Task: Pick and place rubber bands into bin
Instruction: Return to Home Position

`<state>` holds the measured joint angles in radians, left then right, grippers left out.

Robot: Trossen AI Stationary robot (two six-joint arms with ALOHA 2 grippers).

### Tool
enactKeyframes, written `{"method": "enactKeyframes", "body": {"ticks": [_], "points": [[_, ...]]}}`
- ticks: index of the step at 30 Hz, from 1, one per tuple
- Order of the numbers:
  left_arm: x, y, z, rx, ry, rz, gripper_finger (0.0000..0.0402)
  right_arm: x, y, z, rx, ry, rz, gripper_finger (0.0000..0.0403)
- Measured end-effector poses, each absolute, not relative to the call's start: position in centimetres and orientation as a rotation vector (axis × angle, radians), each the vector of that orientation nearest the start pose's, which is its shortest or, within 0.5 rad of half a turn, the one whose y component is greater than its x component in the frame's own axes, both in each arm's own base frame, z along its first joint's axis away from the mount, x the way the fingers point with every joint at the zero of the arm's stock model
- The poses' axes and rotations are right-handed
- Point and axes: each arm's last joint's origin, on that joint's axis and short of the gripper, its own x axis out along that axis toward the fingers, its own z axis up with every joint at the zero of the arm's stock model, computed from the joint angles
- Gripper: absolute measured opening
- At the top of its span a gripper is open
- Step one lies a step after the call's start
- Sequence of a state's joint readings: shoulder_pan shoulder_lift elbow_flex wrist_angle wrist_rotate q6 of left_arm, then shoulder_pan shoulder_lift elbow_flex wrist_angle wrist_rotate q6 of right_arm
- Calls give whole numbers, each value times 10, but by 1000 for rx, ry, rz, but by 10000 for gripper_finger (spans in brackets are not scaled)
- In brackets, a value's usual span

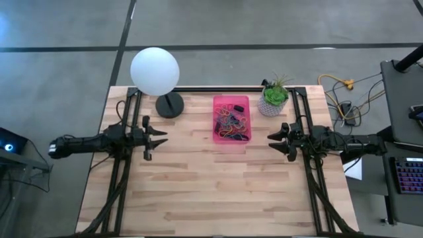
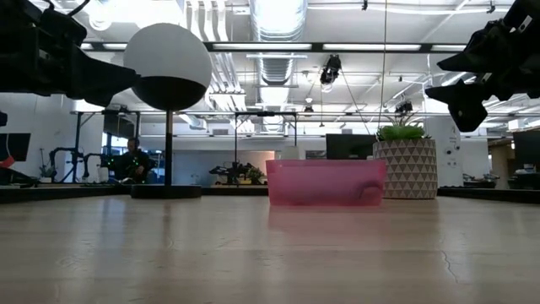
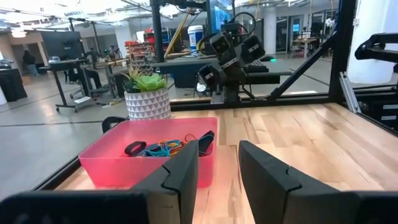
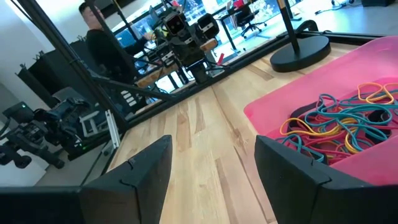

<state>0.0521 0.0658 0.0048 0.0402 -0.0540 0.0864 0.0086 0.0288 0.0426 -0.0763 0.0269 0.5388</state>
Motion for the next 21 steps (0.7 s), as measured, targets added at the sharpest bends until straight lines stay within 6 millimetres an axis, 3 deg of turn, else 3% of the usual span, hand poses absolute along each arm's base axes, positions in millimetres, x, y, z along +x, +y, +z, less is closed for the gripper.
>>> {"method": "enactKeyframes", "body": {"ticks": [21], "points": [[105, 7, 158, 86, 97, 102, 101, 96, 1, 169, 537, 54, -22, 215]]}}
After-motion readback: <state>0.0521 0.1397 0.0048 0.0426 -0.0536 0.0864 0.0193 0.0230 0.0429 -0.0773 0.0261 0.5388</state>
